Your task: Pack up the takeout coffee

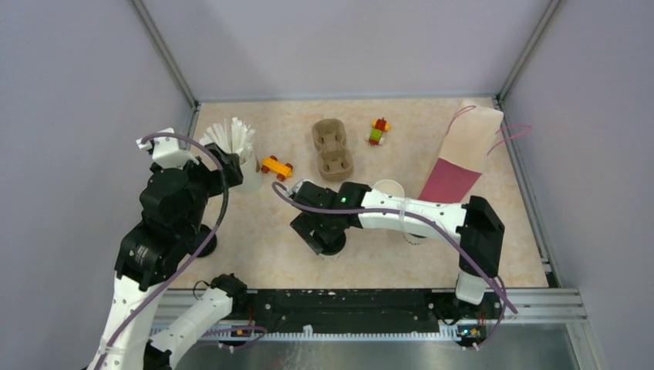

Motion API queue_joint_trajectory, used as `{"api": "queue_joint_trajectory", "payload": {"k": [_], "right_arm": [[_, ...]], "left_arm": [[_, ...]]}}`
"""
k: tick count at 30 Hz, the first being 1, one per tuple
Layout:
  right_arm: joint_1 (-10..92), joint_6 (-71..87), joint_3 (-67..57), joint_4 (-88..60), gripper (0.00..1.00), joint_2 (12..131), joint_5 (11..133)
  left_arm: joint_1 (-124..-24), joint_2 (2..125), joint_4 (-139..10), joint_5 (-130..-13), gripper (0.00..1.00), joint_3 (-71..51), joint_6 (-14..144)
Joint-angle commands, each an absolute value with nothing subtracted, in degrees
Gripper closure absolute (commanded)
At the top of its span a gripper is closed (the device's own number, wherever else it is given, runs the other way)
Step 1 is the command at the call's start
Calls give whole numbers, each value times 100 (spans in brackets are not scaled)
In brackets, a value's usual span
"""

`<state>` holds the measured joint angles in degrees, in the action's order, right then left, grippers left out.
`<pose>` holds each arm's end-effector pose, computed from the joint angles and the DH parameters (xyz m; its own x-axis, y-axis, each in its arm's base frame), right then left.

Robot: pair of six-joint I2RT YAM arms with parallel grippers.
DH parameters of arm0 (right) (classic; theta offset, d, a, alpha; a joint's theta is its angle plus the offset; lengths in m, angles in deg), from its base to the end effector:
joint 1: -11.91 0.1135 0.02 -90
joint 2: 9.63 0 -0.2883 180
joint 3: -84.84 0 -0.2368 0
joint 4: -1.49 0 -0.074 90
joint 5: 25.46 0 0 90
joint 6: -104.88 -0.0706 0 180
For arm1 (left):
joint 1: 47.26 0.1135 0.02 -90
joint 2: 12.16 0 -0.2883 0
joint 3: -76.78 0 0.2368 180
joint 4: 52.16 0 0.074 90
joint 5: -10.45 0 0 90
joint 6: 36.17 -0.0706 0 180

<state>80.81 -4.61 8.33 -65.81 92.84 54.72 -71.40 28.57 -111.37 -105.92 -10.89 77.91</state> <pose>0.1469 0.3472 0.2678 -0.6092 -0.6655 -0.4313 -0.7334 0.6797 -0.0130 0.1016 -0.0112 0.4455 -0.1650 -0.3267 -0.9306 -0.1062 0.9440 -0.3125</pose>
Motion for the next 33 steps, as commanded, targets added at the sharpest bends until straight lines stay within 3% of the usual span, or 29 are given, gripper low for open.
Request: {"api": "queue_joint_trajectory", "payload": {"k": [1,7,14,33], "right_arm": [[8155,-532,556,-6390,13,9161,5350],[8156,-759,637,-6659,17,8935,5064],[8156,-1894,-387,-6612,21,8012,4883],[7905,-4932,-1937,-8550,21,6245,3806]], "left_arm": [[-7125,2778,-10875,-10503,1,-1309,7708],[-7125,2813,-10859,-10478,1,-1545,7607],[-7125,2690,-10858,-10386,1,-1348,7564],[-7158,2706,-10743,-10005,1,-965,7680]]}}
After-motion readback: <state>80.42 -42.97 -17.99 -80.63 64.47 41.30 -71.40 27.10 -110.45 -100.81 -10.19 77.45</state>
